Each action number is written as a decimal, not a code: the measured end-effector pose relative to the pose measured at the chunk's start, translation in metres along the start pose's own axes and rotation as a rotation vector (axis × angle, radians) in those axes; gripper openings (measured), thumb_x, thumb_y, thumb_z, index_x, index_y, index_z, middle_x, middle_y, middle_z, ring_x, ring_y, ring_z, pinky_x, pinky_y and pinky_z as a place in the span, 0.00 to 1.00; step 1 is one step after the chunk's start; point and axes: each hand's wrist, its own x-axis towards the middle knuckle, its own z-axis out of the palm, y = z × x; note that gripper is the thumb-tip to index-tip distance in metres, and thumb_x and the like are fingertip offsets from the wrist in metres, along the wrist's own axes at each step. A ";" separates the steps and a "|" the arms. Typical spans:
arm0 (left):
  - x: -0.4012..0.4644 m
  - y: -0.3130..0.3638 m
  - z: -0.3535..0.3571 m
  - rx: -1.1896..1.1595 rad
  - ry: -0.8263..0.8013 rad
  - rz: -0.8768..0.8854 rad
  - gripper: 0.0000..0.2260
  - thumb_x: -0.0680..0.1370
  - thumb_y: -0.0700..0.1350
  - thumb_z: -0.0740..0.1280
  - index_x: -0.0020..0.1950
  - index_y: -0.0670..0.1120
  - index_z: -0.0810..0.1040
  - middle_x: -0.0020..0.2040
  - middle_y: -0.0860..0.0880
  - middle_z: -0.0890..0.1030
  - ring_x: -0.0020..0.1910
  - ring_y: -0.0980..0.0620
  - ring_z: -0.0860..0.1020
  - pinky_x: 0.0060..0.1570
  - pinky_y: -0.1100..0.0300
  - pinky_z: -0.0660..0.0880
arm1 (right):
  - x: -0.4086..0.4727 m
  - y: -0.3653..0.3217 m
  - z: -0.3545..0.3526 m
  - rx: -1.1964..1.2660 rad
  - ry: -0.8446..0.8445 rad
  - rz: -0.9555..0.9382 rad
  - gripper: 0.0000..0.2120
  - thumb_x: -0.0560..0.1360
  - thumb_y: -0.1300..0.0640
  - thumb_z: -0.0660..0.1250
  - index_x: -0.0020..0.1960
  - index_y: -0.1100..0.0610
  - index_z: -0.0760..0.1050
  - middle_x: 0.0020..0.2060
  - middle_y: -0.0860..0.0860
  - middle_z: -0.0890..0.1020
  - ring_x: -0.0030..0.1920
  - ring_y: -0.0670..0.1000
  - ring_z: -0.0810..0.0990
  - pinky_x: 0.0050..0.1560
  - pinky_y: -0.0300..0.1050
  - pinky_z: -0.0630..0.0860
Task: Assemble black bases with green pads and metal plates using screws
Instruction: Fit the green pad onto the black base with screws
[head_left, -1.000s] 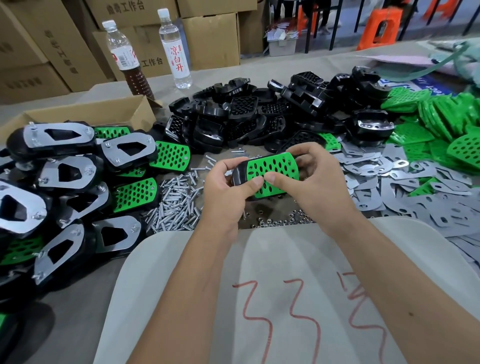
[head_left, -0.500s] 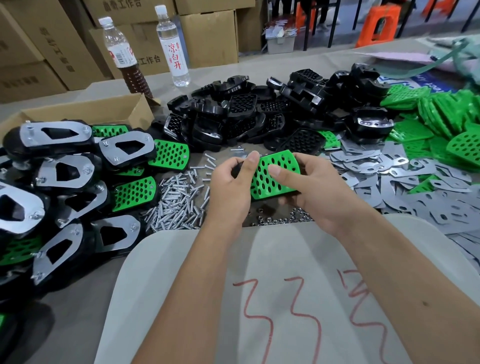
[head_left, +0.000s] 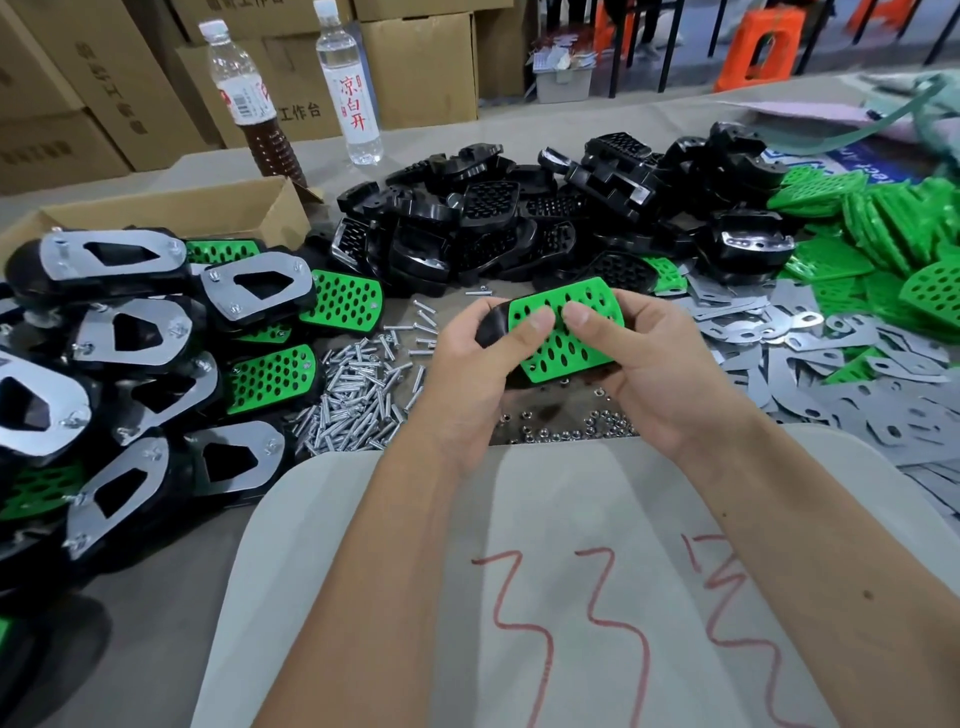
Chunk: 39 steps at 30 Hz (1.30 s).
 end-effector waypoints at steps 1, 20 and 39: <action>0.001 0.001 -0.005 -0.013 -0.042 -0.010 0.14 0.75 0.44 0.75 0.58 0.41 0.81 0.52 0.41 0.86 0.51 0.44 0.86 0.52 0.43 0.85 | 0.000 -0.001 0.000 -0.018 0.017 -0.011 0.25 0.70 0.55 0.75 0.62 0.68 0.79 0.53 0.63 0.86 0.51 0.60 0.86 0.49 0.55 0.85; 0.016 -0.004 -0.009 -0.050 0.051 -0.056 0.04 0.78 0.42 0.73 0.49 0.46 0.88 0.52 0.41 0.88 0.52 0.43 0.87 0.50 0.48 0.85 | 0.009 0.003 -0.004 -0.043 0.003 0.031 0.25 0.72 0.55 0.73 0.64 0.67 0.78 0.57 0.64 0.85 0.59 0.64 0.85 0.60 0.60 0.82; 0.012 -0.003 -0.010 -0.090 0.072 -0.044 0.07 0.77 0.40 0.72 0.54 0.42 0.84 0.50 0.44 0.88 0.48 0.46 0.87 0.46 0.50 0.86 | 0.011 0.007 -0.005 -0.065 0.011 -0.003 0.19 0.76 0.53 0.71 0.61 0.66 0.80 0.58 0.68 0.83 0.53 0.61 0.83 0.46 0.54 0.81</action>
